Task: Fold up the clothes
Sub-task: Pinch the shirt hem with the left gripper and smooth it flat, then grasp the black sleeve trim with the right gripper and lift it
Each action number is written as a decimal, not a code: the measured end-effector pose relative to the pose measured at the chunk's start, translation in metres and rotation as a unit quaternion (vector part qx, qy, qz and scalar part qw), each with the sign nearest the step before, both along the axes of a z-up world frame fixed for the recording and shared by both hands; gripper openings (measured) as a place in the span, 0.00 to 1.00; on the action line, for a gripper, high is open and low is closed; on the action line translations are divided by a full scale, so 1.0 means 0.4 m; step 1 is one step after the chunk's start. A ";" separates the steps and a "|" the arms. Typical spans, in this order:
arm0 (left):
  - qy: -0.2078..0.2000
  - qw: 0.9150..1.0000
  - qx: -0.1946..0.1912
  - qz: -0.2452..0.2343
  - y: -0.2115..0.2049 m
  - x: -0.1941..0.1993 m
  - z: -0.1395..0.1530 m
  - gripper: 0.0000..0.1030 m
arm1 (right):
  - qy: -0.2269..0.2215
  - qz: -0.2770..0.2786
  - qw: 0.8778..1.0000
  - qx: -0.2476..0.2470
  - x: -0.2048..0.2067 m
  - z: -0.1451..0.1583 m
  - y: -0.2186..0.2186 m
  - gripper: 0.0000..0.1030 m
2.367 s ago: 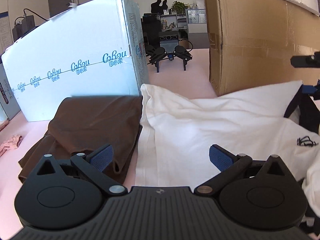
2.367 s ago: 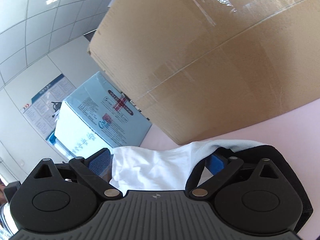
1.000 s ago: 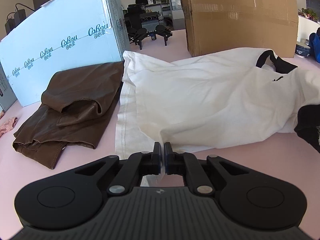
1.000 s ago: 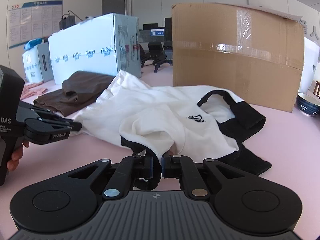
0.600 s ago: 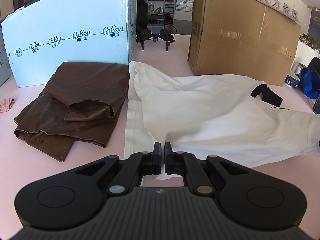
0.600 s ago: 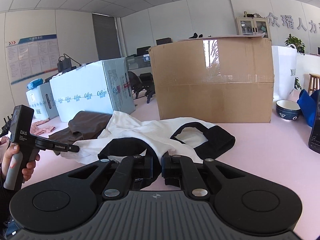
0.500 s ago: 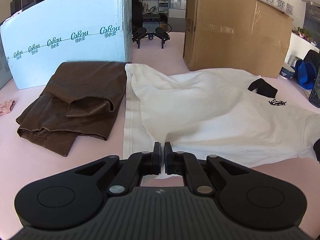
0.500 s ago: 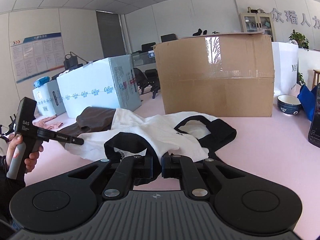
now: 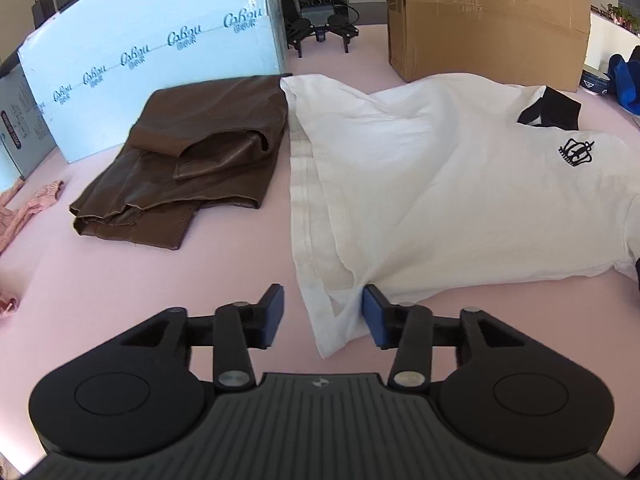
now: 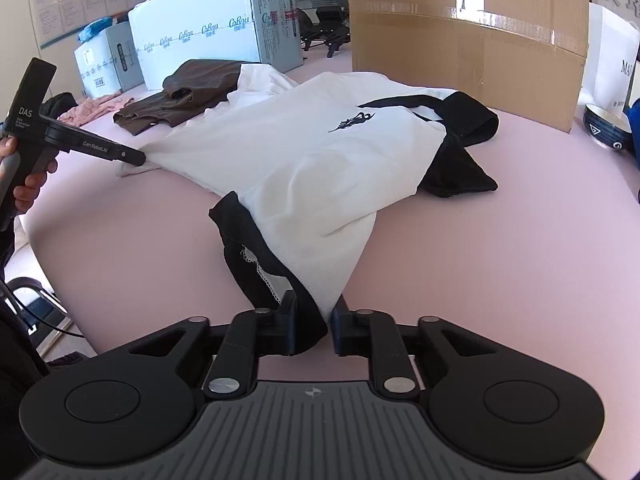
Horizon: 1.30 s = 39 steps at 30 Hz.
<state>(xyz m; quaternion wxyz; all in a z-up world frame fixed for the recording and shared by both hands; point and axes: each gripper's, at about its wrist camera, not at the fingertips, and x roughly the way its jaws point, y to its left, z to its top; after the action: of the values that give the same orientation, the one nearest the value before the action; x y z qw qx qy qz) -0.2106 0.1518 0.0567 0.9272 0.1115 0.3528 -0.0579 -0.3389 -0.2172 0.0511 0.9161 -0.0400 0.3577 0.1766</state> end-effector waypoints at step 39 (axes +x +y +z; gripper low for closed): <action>-0.037 0.999 0.023 -0.016 -0.213 0.159 -0.083 0.82 | -0.049 -0.204 0.919 0.333 0.296 -0.060 -0.256 0.08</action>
<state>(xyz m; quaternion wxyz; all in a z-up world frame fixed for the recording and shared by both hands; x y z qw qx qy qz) -0.1471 0.0665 0.0236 0.9359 0.1402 0.3174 -0.0605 -0.2205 -0.3198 0.0271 0.9090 0.3325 0.2336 0.0928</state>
